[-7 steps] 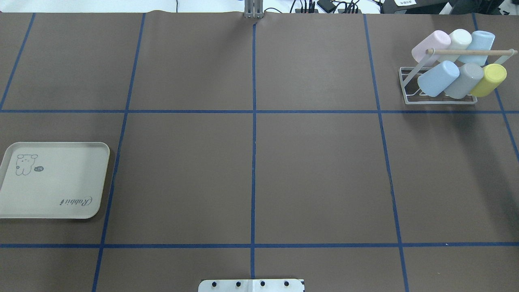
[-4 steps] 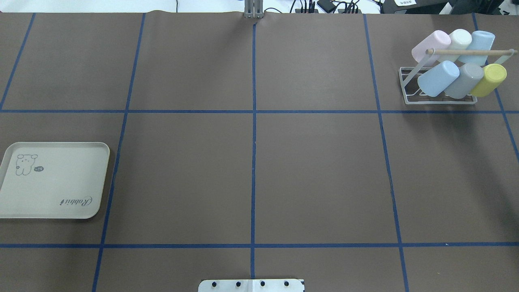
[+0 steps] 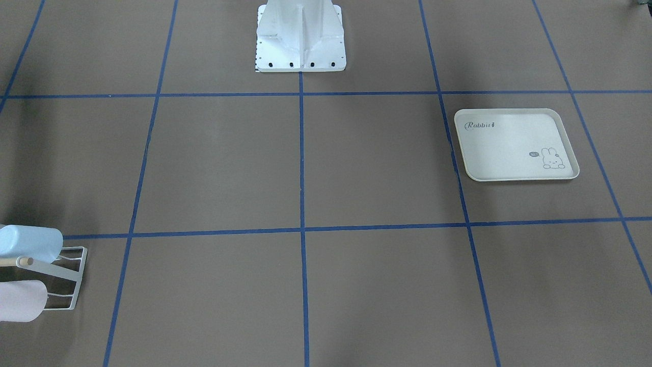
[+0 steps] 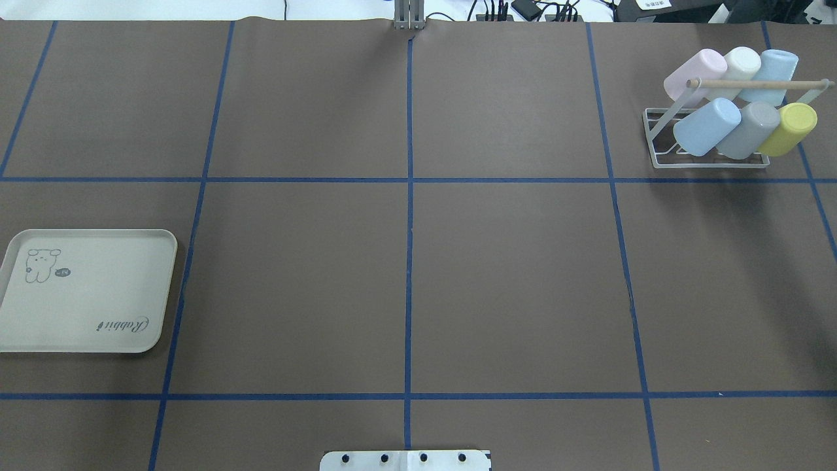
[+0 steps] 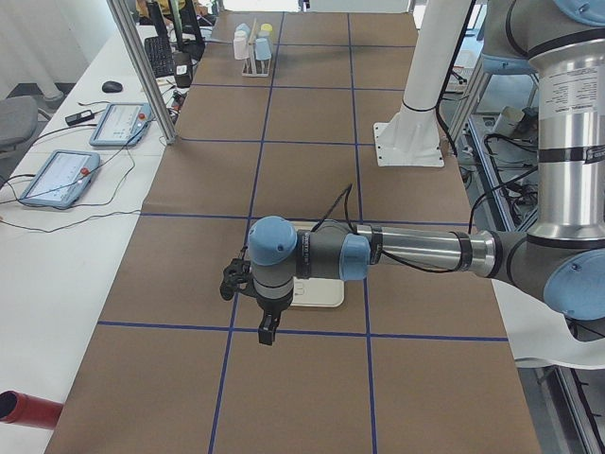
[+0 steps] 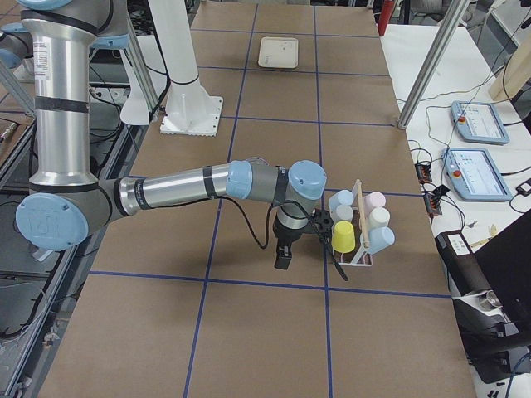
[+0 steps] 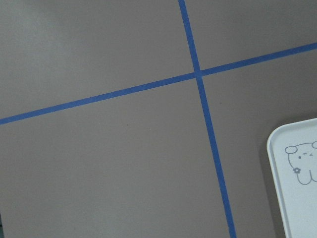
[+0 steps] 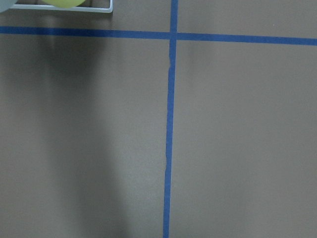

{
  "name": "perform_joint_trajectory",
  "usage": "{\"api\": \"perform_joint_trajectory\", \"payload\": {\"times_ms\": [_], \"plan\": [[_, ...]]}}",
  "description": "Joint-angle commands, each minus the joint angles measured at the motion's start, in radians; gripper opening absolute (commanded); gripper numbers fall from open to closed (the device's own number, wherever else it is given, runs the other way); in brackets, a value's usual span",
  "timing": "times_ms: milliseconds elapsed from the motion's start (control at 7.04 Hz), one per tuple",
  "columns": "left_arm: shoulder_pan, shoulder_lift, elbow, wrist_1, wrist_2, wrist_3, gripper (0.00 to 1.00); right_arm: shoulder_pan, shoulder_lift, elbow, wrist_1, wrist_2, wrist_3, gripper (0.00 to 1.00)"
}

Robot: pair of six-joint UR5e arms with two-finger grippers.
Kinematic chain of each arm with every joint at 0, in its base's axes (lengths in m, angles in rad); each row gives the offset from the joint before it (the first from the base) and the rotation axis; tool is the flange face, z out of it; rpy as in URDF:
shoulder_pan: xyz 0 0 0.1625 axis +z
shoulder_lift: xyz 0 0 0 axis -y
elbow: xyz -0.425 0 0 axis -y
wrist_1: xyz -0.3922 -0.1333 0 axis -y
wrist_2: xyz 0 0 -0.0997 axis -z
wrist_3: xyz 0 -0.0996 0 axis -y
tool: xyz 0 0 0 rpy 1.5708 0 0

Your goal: Transfer IKEA cup to right arm and place on rack

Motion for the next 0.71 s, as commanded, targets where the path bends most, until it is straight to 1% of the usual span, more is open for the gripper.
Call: {"api": "perform_joint_trajectory", "payload": {"times_ms": [0,284,568], "plan": [[0.001,-0.005,-0.008,-0.005,0.029,-0.003,1.0,0.0,0.0,0.0,0.0,0.001,0.001,1.0],[0.001,-0.01,-0.031,-0.014,0.037,-0.002,1.0,0.0,0.001,0.002,0.0,0.006,0.001,1.0],[0.003,-0.008,-0.031,-0.033,0.035,-0.003,1.0,0.0,0.001,0.003,0.0,0.012,0.001,1.0]]}}
